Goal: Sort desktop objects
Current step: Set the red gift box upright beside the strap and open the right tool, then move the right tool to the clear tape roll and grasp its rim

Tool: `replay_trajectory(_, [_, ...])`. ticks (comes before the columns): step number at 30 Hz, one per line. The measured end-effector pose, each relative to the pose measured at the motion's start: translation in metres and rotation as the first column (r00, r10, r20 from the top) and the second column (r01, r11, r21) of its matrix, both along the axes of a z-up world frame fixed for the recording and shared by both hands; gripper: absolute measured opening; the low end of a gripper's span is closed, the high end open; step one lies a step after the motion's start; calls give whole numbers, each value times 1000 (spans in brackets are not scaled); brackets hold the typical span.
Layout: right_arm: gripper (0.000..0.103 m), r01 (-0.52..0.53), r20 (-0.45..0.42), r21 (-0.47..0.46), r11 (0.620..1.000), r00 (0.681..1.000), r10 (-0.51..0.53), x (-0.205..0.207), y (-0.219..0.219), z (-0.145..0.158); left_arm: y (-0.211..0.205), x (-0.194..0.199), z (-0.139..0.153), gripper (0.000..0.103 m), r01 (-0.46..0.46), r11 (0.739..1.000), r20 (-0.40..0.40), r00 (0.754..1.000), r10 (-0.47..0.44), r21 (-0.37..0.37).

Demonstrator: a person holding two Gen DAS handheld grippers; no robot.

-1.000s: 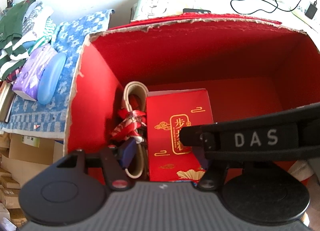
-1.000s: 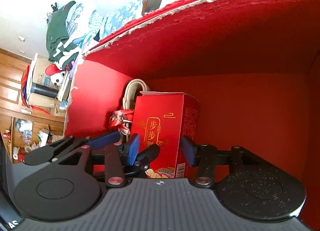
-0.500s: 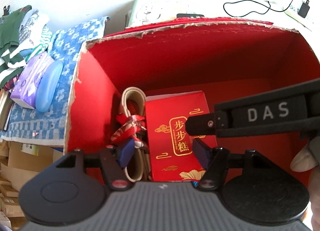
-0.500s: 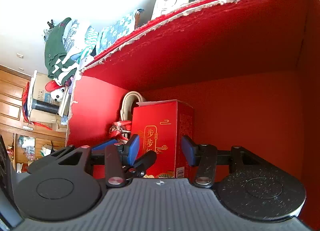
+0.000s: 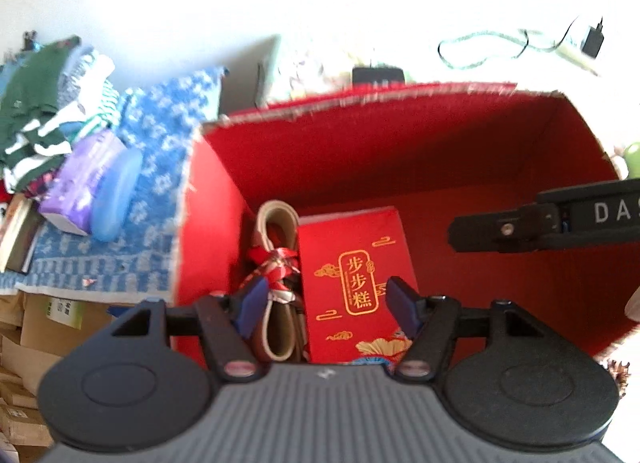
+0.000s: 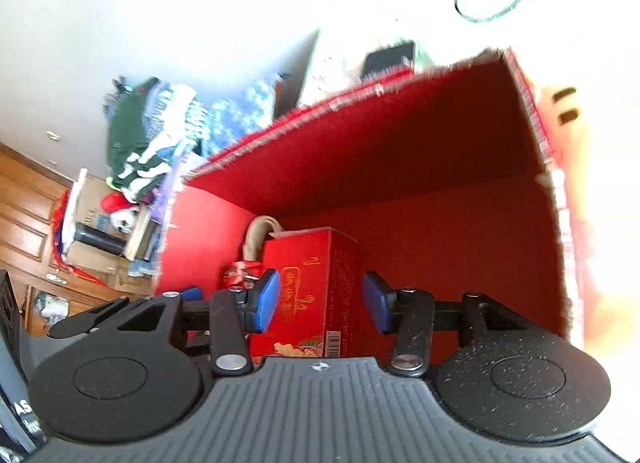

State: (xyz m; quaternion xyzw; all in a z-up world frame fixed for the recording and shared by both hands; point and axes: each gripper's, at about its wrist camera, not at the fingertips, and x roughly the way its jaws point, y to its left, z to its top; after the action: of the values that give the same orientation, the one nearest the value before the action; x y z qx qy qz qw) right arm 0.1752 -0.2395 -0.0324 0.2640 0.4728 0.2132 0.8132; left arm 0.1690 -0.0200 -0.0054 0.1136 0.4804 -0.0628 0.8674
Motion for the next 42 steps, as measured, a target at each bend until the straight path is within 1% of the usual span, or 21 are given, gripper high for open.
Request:
replay_trajectory(3, [49, -31, 69, 38, 999, 997, 29, -17, -13, 15, 4, -23, 20, 71, -10, 999, 45, 999, 11, -37])
replay_trajectory(5, [48, -70, 131, 43, 997, 989, 64, -32, -22, 26, 8, -43, 32, 74, -15, 997, 71, 997, 20, -73])
replay_trajectory(6, [48, -89, 162, 33, 996, 983, 82, -40, -25, 31, 9, -54, 36, 76, -18, 995, 79, 997, 26, -96])
replay_trajectory(9, [48, -162, 231, -21, 987, 959, 162, -65, -33, 42, 9, -87, 42, 77, -11, 989, 82, 996, 24, -149])
replay_trajectory(13, [48, -278, 266, -85, 957, 919, 291, -94, -41, 41, -1, -120, 36, 77, 0, 983, 59, 998, 11, -183])
replay_trajectory(15, [48, -307, 263, -119, 944, 907, 328, -104, -44, 35, -9, -134, 27, 75, 3, 979, 31, 1000, 3, -203])
replay_trajectory(17, [47, -331, 238, -136, 934, 904, 355, -109, -45, 24, -18, -146, 16, 74, -6, 975, 0, 1000, 6, -223])
replay_trajectory(18, [47, -351, 222, -156, 923, 898, 379, -112, -43, 18, -21, -149, 10, 72, -18, 971, -25, 1000, 12, -237])
replay_trajectory(20, [43, -390, 204, -219, 894, 878, 433, -118, -35, 10, -24, -153, -6, 67, -47, 965, -91, 996, 24, -256])
replay_trajectory(23, [42, -440, 197, -286, 851, 843, 501, -123, -24, 1, -27, -157, -24, 64, -106, 958, -170, 984, 61, -267])
replay_trajectory(24, [42, -445, 198, -298, 845, 837, 510, -124, -23, 0, -29, -161, -28, 63, -119, 957, -182, 981, 71, -264])
replay_trajectory(26, [42, -449, 193, -304, 840, 835, 516, -123, -24, -1, -31, -166, -31, 63, -134, 956, -185, 979, 87, -261])
replay_trajectory(28, [42, -464, 177, -290, 837, 834, 523, -123, -28, -5, -35, -171, -32, 66, -137, 953, -185, 979, 89, -269])
replay_trajectory(30, [42, -487, 168, -302, 819, 819, 549, -128, -23, -8, -42, -176, -33, 68, -135, 956, -185, 979, 88, -260])
replay_trajectory(34, [41, -517, 160, -329, 790, 794, 587, -139, -19, -15, -48, -177, -44, 66, -154, 956, -215, 971, 100, -248])
replay_trajectory(36, [41, -516, 151, -328, 791, 799, 583, -142, -21, -17, -50, -177, -48, 65, -160, 958, -231, 967, 105, -238])
replay_trajectory(42, [40, -488, 87, -251, 836, 849, 522, -144, -49, -26, -53, -181, -43, 66, -146, 962, -209, 973, 97, -230])
